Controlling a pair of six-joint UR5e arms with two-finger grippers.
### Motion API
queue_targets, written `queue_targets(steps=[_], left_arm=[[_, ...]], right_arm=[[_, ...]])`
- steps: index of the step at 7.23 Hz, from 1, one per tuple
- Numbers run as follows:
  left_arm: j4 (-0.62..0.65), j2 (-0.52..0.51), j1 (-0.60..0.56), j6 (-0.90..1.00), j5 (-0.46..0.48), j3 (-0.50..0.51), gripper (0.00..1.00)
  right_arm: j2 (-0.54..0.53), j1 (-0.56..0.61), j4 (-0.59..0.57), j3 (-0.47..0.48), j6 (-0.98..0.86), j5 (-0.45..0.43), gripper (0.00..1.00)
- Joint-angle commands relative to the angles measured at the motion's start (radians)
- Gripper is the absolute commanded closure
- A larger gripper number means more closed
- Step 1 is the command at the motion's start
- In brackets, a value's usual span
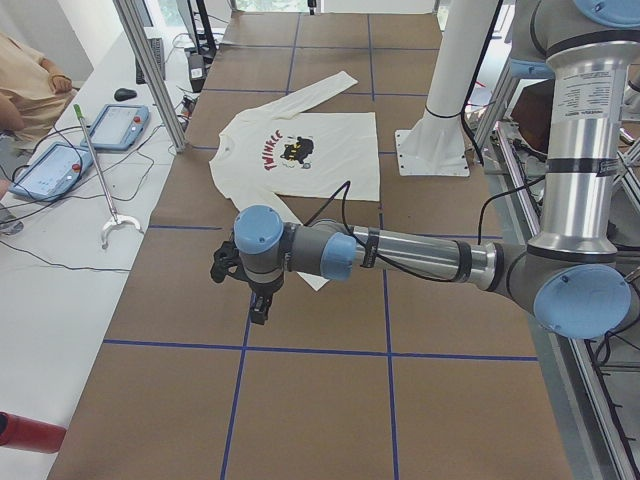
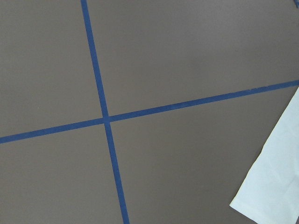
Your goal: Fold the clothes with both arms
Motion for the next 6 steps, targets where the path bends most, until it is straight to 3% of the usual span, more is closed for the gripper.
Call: queue_targets(steps=[1, 3, 4, 6], left_arm=[[-0.01, -0.007, -0.003, -0.028, 0.058, -0.021, 0.0], [-0.051, 0.007, -0.003, -0.022, 0.052, -0.01, 0.0], [-0.09, 0.009, -0.003, -0.028, 0.052, -0.01, 0.0], [-0.096, 0.006, 0.003, -0.027, 0.031, -0.013, 0.0]], right_arm=[[-0.004, -0.012, 0.106, -0.003, 0.016, 0.012, 0.0], [-0.009, -0.123, 0.23, -0.001, 0.191, 0.045, 0.0], [-0.026, -0.203, 0.369, 0.005, 0.388, 0.042, 0.0], [-0.108, -0.394, 0.769, 0.005, 0.755, -0.009, 0.0]])
